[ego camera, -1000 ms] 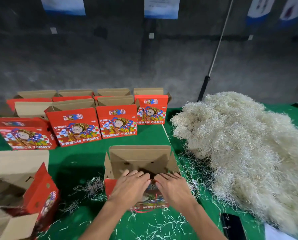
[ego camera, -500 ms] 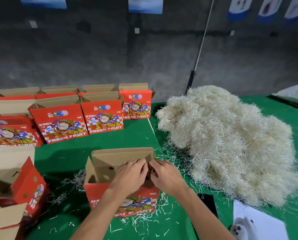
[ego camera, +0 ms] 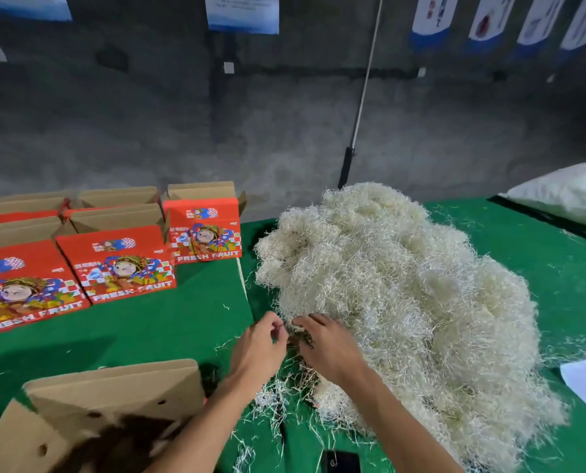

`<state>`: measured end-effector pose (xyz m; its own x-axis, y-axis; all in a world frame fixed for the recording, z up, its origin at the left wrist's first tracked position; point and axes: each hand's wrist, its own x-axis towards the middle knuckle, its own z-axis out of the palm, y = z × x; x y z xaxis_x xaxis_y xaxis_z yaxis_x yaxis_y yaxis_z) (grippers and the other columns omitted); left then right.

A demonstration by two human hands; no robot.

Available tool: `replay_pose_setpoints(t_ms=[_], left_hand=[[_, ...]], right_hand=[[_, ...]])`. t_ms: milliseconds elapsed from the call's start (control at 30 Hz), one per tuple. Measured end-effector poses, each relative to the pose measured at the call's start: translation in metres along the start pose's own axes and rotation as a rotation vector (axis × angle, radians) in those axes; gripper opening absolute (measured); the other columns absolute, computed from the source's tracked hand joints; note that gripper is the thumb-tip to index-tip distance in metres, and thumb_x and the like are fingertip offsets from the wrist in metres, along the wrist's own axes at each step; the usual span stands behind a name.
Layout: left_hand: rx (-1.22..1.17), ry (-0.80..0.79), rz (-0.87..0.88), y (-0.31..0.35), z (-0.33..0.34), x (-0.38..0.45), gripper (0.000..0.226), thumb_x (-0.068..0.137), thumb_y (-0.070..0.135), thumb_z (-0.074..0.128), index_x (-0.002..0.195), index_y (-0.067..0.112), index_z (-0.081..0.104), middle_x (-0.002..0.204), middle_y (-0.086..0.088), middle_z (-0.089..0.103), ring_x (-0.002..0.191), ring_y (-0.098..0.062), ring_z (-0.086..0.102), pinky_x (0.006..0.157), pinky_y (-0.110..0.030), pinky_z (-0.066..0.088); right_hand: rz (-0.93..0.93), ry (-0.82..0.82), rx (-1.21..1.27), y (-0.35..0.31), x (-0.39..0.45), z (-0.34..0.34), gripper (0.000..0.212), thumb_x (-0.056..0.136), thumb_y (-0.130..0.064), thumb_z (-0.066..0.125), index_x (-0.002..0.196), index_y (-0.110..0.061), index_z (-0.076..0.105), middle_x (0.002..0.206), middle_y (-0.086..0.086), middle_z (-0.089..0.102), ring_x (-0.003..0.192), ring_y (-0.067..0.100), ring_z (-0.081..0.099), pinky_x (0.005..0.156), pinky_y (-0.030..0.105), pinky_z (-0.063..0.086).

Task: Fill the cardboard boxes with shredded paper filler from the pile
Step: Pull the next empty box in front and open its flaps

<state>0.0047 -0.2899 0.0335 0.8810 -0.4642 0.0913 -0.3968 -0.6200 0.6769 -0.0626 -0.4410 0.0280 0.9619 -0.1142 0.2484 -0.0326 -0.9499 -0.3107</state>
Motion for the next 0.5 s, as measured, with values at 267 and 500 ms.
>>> replay_pose_setpoints(t_ms=[267,500], left_hand=[[-0.032,-0.049,-0.058,0.008,0.059,0.081,0.041,0.100,0.027,0.054,0.138,0.033,0.040,0.114,0.010,0.061,0.040,-0.005,0.047,0.039,-0.025,0.045],[-0.041,-0.051,-0.058,0.005,0.073,0.154,0.055,0.100,0.029,0.054,0.145,0.044,0.026,0.111,0.015,0.043,0.041,-0.003,0.047,0.045,-0.031,0.054]], right_hand=[[0.127,-0.019,-0.021,0.085,0.069,0.009,0.045,0.098,-0.043,0.053,0.141,-0.030,0.047,0.144,-0.008,0.052,0.125,0.013,0.054,0.108,0.047,0.044],[0.174,-0.039,-0.125,0.119,0.177,0.021,0.064,0.093,-0.054,0.055,0.148,-0.029,0.036,0.154,0.000,0.038,0.140,0.023,0.036,0.117,0.051,0.031]])
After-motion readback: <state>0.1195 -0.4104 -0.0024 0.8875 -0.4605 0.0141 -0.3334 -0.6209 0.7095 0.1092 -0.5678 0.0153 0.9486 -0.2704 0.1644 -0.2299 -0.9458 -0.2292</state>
